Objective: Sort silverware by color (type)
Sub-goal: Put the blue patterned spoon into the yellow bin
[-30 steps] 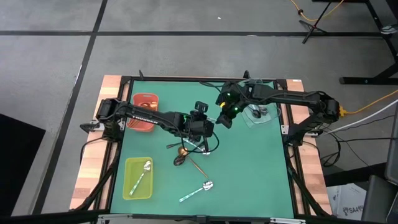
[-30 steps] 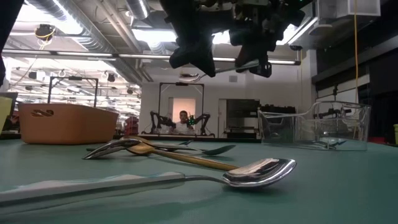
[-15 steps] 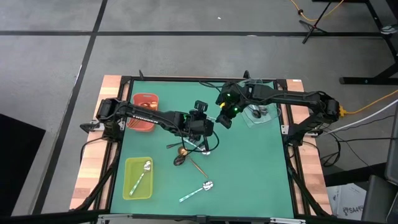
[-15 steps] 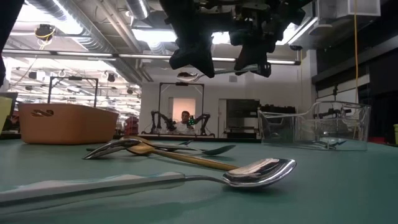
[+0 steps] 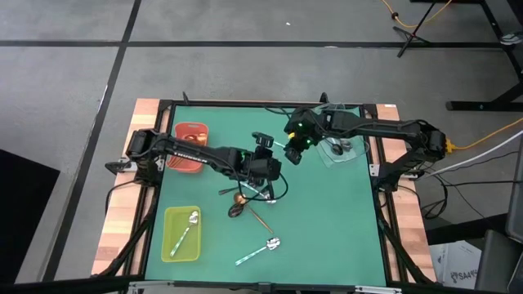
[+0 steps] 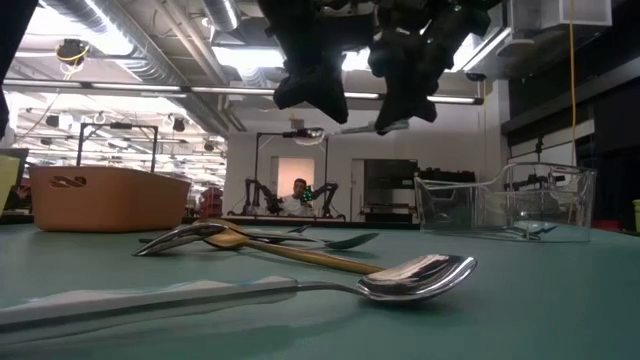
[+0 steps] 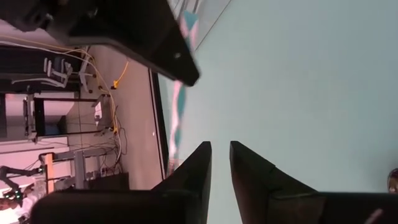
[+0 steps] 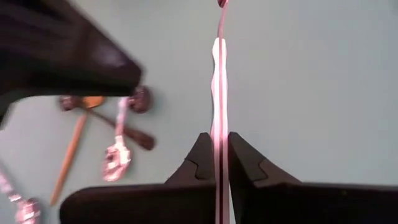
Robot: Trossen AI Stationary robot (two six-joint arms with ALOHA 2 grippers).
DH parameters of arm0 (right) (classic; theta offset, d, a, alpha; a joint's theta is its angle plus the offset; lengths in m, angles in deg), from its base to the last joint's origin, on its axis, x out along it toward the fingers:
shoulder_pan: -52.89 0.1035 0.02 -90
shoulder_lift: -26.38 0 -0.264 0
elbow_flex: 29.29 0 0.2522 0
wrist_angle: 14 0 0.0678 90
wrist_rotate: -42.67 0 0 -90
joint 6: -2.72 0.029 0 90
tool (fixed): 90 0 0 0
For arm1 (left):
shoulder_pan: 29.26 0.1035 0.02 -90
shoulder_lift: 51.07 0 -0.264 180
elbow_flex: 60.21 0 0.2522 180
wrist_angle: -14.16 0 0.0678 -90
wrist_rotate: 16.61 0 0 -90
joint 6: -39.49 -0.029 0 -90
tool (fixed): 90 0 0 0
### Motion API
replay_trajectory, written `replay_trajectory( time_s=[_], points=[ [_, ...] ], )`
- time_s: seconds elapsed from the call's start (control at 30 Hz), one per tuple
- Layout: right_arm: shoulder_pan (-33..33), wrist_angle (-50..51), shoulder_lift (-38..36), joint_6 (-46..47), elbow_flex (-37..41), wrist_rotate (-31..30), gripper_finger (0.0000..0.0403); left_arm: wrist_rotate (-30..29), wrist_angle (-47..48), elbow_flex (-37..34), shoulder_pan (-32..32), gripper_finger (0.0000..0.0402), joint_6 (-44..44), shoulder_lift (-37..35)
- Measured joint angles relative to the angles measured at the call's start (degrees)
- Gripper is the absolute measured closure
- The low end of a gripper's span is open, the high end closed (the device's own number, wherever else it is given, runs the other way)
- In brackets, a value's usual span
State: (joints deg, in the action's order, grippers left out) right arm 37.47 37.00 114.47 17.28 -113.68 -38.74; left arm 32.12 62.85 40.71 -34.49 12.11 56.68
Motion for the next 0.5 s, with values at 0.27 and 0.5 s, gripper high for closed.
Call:
replay_trajectory(
  time_s=[0.27, 0.5],
  points=[
    [-2.8, -0.1, -0.1, -3.6, 0.0, -5.0, 0.0401, 0.1, 0.2, 0.0, -2.0, 0.0348, 5.9, 0.0],
    [-6.5, -3.8, -1.0, -12.7, 0.0, -2.9, 0.0402, 3.3, 5.0, 0.0, -4.3, 0.0347, 15.6, -3.1]
  ],
)
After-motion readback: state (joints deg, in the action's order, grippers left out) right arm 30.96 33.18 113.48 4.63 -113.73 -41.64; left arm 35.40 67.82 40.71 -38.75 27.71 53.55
